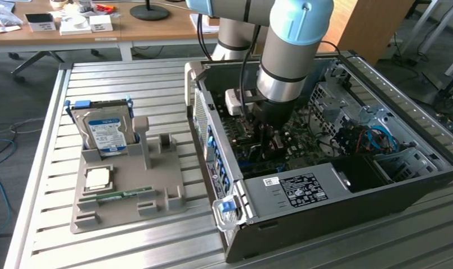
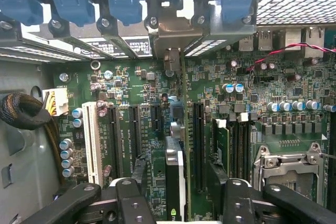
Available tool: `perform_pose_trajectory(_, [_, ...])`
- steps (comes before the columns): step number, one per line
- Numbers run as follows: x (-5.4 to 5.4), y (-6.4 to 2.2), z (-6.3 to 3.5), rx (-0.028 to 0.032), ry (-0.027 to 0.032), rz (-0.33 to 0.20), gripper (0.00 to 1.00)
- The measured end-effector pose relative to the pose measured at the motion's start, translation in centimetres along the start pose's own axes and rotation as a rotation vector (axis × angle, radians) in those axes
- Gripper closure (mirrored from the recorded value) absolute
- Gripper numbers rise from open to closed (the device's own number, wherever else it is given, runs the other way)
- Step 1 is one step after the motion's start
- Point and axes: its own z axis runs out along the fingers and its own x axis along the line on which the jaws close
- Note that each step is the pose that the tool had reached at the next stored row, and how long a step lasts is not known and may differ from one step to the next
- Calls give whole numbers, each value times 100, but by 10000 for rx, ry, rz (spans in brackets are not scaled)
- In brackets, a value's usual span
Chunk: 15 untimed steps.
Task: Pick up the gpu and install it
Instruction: 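Insert the gpu into the slot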
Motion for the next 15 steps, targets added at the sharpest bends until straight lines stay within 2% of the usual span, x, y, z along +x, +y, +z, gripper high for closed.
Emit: perform_pose_trajectory(15, [-3,-2,-71,0,0,0,42])
